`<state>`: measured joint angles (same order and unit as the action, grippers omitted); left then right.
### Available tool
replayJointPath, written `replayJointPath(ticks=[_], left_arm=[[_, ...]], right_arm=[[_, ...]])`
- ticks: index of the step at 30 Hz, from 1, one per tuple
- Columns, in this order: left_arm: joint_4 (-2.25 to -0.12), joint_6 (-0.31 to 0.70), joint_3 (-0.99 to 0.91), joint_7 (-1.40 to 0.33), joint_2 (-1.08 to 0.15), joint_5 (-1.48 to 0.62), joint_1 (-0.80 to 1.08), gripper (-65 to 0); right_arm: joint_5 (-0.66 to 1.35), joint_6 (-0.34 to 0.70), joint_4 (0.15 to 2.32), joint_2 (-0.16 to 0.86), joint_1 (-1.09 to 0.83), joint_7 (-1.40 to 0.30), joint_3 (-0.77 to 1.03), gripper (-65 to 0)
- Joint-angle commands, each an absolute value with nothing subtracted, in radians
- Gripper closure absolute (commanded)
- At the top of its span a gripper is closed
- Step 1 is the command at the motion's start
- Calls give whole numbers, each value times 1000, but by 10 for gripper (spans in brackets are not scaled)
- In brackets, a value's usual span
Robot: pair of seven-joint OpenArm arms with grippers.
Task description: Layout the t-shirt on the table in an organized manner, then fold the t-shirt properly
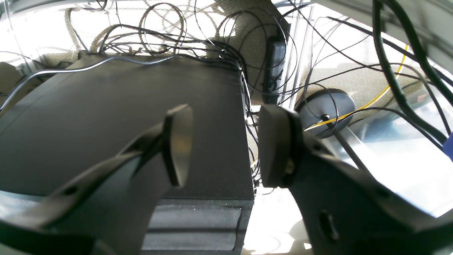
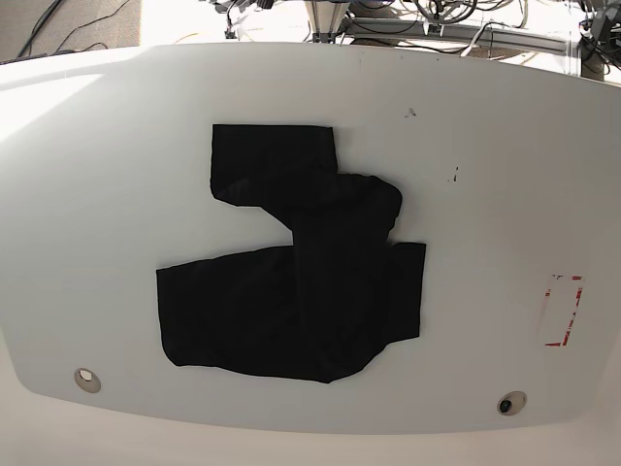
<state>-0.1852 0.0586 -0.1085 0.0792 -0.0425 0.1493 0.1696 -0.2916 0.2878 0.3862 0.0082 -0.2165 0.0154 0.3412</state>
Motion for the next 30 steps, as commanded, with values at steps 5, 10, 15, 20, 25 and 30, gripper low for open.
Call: replayJointPath(ticks=[5,10,15,20,25,30], left_arm=[[-188,56,-111,205,-58,145,206,-271],[-213,56,-111,263,-59,145,240,-271],[-289,58,-111,265,-59,145,297,-269],[-423,58,-110,265,-59,145,374,-269],[-561,58,-110,263,-59,145,470,-269],[-713,58,-111,263,-59,145,581,-269]], right_arm=[[-292,289,394,10,-249,82,343,-195],[-292,289,452,7,-302,111,343,-195],[-292,294,619,-28,-398,108,343,-195],[-291,295,799,-53,-496,76,343,-195],[-286,312,977,-73,-593,47,343,-195],[-285,392,1167,-107,-684,1,348,-195]])
